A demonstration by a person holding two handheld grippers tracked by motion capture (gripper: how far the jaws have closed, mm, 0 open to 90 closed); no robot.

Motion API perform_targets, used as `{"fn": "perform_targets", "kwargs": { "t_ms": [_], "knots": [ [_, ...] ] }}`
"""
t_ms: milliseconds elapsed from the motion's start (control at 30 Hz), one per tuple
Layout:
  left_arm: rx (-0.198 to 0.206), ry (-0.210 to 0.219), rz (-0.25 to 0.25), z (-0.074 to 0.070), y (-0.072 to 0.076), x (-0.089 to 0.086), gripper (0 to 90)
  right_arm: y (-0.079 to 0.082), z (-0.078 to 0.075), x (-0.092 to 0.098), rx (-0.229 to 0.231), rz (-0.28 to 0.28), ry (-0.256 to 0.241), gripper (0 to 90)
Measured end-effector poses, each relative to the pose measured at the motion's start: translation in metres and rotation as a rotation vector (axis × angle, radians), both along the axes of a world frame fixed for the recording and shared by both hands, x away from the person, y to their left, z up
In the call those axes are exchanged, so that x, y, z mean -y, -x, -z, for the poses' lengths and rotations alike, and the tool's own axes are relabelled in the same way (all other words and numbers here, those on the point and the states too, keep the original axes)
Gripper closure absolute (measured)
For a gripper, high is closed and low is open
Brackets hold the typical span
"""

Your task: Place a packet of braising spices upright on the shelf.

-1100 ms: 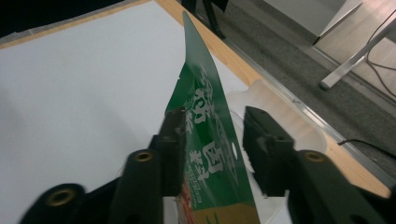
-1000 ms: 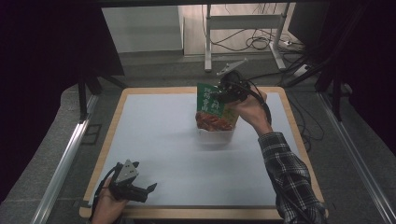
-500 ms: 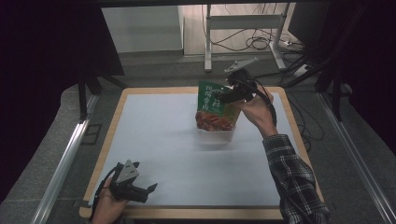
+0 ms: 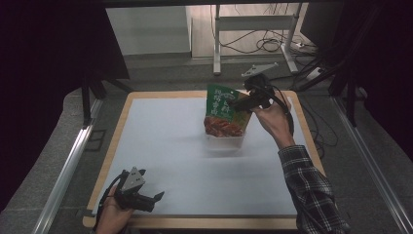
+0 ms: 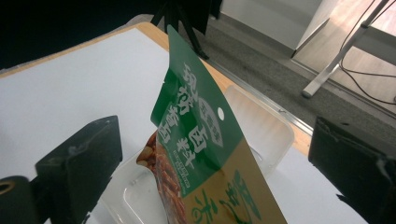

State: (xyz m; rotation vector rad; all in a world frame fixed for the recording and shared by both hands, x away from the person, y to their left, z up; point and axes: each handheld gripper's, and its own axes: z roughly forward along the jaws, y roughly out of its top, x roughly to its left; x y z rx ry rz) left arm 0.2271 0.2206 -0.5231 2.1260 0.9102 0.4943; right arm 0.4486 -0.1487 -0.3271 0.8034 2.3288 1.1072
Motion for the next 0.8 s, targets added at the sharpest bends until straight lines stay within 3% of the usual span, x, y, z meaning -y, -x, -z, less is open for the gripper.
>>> {"fn": "perform_targets", "kwargs": {
  "t_ms": [400,800],
  "knots": [
    [0.002,-0.002,0.003,0.001,0.0,0.001,0.0,0.014,0.01,0.021,0.013,-0.005,-0.028,0.0],
    [0.001,-0.002,0.007,0.001,0.0,0.003,0.0,0.03,0.028,0.035,-0.017,-0.011,-0.06,0.0]
  ]
}}
